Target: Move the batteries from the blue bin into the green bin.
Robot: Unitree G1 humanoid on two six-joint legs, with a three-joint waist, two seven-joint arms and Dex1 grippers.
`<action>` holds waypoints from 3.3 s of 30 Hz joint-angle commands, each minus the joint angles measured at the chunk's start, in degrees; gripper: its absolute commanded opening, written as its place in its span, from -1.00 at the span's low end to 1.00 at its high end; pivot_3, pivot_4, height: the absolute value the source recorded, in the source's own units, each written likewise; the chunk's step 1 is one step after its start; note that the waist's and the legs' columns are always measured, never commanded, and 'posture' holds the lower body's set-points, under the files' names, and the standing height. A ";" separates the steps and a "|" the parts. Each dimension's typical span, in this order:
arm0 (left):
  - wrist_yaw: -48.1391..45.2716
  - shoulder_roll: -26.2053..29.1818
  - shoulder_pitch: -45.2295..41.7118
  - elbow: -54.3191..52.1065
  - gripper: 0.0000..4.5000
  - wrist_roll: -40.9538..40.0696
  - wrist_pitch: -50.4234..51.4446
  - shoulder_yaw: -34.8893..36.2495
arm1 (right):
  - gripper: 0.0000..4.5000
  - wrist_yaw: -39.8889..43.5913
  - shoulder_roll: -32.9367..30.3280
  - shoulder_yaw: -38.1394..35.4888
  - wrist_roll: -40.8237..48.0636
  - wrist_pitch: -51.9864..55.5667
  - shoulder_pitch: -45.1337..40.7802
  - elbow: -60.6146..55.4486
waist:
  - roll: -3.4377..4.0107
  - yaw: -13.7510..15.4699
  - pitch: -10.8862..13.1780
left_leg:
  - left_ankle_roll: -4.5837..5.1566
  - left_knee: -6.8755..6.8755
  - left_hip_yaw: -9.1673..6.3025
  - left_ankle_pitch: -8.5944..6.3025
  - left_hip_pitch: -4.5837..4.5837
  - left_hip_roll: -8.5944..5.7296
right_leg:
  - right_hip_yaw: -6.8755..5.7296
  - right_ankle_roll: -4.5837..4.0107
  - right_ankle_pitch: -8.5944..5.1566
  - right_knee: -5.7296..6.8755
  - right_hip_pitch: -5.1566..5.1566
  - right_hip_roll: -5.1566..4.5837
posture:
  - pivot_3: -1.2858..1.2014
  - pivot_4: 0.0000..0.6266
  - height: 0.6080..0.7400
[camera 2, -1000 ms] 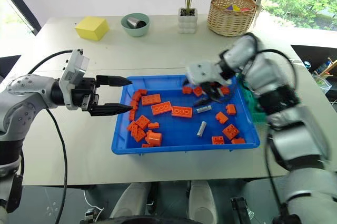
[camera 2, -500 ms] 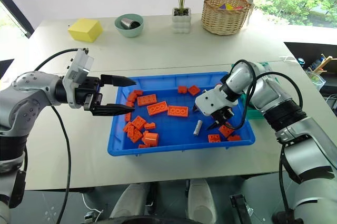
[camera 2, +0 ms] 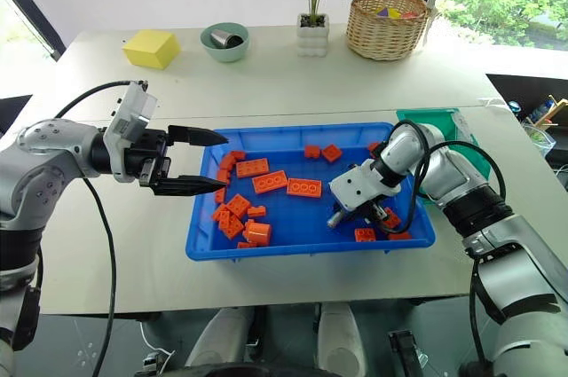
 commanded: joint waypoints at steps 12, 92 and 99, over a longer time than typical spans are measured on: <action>-0.36 0.18 -0.24 -0.66 1.00 -0.47 -1.16 1.35 | -0.92 -18.54 -15.84 -25.67 2.52 25.38 3.71 -2.51 | -0.04 1.78 -0.02 | 0.05 0.00 -0.01 -0.03 -0.12 -0.03 | -0.05 -0.02 -0.01 -0.18 0.00 -0.06 | 0.03 -0.52 0.43; -1.12 -2.63 -3.33 2.07 1.00 1.14 -2.34 -0.18 | -0.99 -30.98 -18.22 -40.88 8.02 40.84 21.08 -9.12 | -0.04 0.07 -0.01 | 0.11 0.08 0.08 -0.05 -0.09 -0.01 | 0.01 0.01 0.00 -0.07 0.04 -0.07 | 0.03 -0.52 0.43; -1.92 -3.11 -4.89 3.31 1.00 1.68 -2.77 -0.84 | 0.01 -37.16 -15.46 -42.03 8.03 40.35 25.16 -10.21 | -0.02 0.17 -0.01 | 0.12 0.08 0.11 -0.05 -0.05 0.01 | 0.03 0.00 0.00 -0.04 0.05 -0.05 | 0.03 -0.52 0.43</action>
